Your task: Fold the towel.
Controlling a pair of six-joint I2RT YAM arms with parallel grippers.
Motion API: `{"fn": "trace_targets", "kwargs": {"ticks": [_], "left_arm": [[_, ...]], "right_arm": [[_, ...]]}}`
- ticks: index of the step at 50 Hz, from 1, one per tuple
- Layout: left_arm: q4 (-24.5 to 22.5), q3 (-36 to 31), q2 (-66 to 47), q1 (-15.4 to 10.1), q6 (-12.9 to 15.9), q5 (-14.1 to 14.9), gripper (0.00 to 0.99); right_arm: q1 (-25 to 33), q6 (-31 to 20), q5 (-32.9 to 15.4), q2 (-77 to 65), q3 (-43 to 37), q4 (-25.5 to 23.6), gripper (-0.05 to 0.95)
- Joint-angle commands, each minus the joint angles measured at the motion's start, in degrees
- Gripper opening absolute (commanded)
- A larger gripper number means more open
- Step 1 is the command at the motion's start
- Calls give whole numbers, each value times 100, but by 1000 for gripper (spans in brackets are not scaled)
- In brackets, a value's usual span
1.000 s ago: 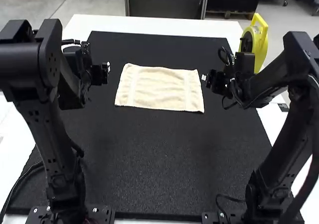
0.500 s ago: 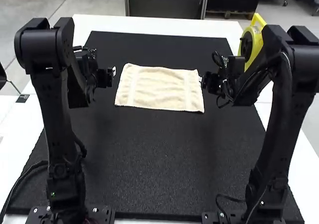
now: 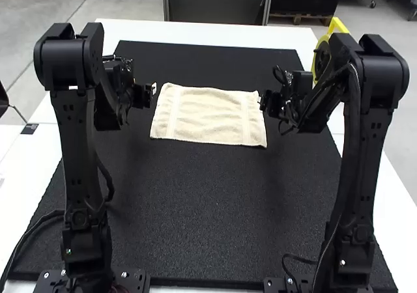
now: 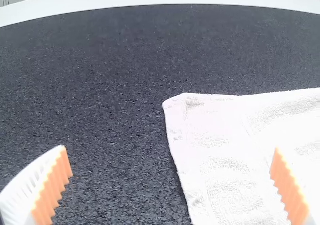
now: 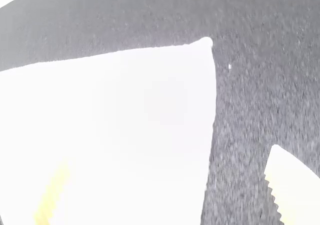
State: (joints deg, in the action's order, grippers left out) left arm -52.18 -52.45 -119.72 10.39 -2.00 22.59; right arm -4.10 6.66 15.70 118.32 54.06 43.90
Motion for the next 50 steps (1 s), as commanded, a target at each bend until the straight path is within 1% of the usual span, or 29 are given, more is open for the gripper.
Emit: {"fn": "trace_targets", "kwargs": {"ticks": [1,6,8,11,15,19,23,27,34,36,42,50], "left_arm": [[376,-398,-25,-143,297,97,934],[1140,-794,-95,-239,429,97,931],[1474,-1022,-139,-257,455,88,921],[1852,-1294,-183,-257,516,88,920],[2230,-1655,-245,-257,543,26,918],[2608,-1998,-341,-257,543,17,918],[3100,-2367,-464,-257,560,9,918],[3504,-2701,-561,-283,613,-35,918],[3970,-3193,-746,-301,613,-35,918],[4172,-3369,-842,-301,622,-35,918],[4533,-3703,-1080,-301,648,-35,918],[4717,-3949,-1273,-266,675,-35,921]], "right_arm": [[-12,2,82,95,368,-57,907],[-3,-6,91,226,658,-259,907],[14,-24,100,288,790,-391,907],[23,-42,100,341,931,-532,907],[58,-50,135,385,1098,-619,905],[85,-68,205,464,1317,-892,905],[137,-147,214,552,1537,-1156,905],[181,-156,240,604,1713,-1296,905],[199,-279,275,719,2108,-1797,905],[199,-288,275,771,2205,-1920,903],[181,-296,275,868,2337,-2008,905],[173,-314,275,1017,2565,-2193,903]]}}
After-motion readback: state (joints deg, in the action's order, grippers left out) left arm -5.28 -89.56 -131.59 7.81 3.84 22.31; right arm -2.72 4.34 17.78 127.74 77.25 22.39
